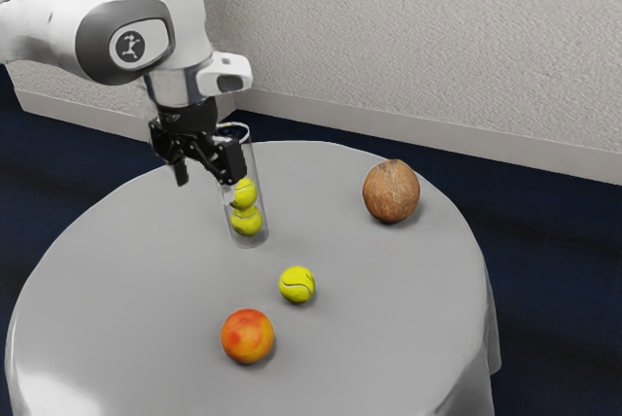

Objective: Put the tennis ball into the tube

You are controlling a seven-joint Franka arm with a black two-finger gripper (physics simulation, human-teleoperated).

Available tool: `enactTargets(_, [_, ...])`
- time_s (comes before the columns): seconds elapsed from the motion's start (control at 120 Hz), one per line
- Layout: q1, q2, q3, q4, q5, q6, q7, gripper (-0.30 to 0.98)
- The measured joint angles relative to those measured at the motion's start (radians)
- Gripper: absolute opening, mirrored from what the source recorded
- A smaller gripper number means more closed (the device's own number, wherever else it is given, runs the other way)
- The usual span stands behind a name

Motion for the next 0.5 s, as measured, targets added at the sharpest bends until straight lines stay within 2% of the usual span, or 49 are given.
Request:
enactTargets(0.175, [-0.001,0.086,-0.055,-0.125,-0.022,0.185,-0.017,0.69])
enactTargets(0.5, [0.022,0.365,-0.053,-0.073,0.017,0.440,0.012,0.69])
